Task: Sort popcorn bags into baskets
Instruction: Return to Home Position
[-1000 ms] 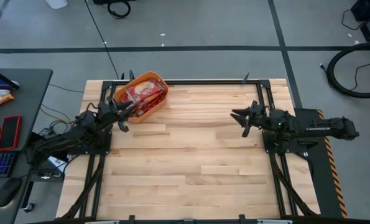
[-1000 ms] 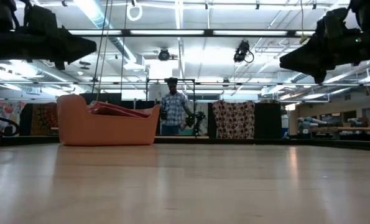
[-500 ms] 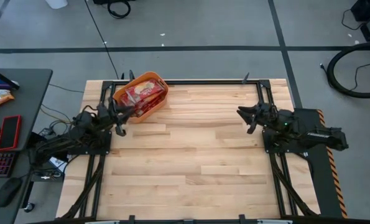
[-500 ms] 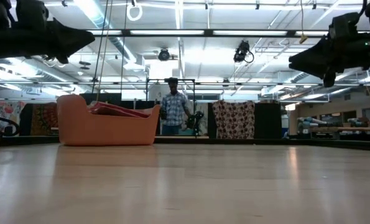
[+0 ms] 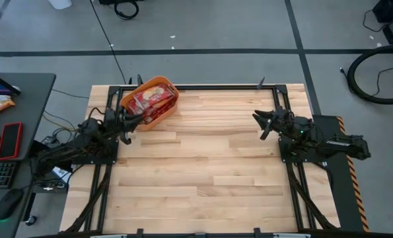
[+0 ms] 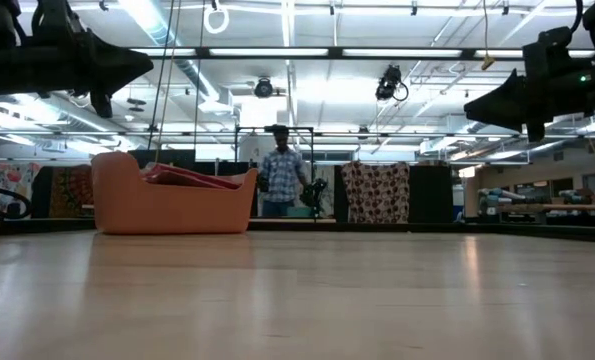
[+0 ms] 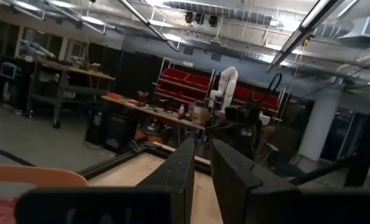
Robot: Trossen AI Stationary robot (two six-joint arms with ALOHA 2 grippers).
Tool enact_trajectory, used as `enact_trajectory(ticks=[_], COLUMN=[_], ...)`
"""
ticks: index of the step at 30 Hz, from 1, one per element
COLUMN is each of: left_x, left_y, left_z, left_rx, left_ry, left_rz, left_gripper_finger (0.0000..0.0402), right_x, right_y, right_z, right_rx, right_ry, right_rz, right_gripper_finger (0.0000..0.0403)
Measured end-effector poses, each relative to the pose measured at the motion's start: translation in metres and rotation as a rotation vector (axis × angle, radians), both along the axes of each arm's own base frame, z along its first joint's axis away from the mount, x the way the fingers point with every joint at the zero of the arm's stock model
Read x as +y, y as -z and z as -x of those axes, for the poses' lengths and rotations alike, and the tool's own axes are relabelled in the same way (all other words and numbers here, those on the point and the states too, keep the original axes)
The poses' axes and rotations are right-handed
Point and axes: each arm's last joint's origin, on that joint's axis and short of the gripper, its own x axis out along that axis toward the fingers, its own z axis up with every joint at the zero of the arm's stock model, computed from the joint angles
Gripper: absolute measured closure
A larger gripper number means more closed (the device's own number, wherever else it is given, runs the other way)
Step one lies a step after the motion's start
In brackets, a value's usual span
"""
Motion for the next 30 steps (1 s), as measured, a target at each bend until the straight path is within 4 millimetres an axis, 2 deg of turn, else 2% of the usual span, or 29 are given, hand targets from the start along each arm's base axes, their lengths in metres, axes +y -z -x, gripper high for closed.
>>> enact_trajectory(ticks=[30], left_x=[0.0001], left_y=[0.0003], left_z=[-0.0001], left_rx=[-0.009], left_ry=[0.007], left_rz=[0.028], left_gripper_finger=[0.0345], right_x=[0.0], right_y=[0.0], right_z=[0.0], right_rx=[-0.001], right_ry=[0.0], right_rz=[-0.002], right_gripper_finger=[0.0289])
